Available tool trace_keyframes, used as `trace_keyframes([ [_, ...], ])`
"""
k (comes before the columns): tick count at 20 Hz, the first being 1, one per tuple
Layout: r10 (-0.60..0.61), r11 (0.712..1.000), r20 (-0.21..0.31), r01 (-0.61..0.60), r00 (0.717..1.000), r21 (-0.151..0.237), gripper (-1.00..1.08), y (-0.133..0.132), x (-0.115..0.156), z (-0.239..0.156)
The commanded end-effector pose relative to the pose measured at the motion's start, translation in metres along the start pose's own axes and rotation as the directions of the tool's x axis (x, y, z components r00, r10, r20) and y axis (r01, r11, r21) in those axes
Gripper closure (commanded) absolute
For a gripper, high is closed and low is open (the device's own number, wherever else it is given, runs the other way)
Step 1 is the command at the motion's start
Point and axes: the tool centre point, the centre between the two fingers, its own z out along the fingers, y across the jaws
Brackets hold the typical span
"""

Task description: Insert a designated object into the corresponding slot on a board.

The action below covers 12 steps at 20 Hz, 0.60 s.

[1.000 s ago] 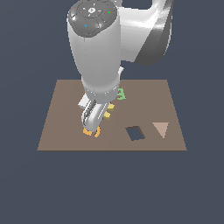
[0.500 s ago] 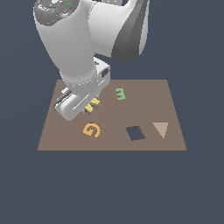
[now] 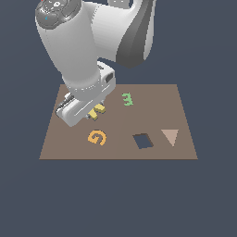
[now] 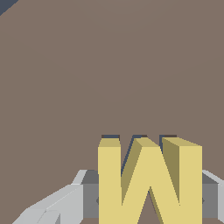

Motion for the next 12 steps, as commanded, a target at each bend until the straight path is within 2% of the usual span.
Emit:
trace_keyframes([
  [1, 0.001, 1.0, 0.0, -0.001, 1.0, 0.0, 1.08, 0.0005, 0.0001, 0.0043],
  [2, 0.002, 1.0, 0.0, -0.002, 1.0, 0.0, 1.08, 0.0003, 0.0004, 0.0047],
  [3, 0.002, 1.0, 0.0, -0.002, 1.0, 0.0, -0.92, 0.0003, 0.0004, 0.0047],
  [12, 0.002, 1.0, 0.0, -0.002, 1.0, 0.0, -0.92, 0.0003, 0.0004, 0.0047],
])
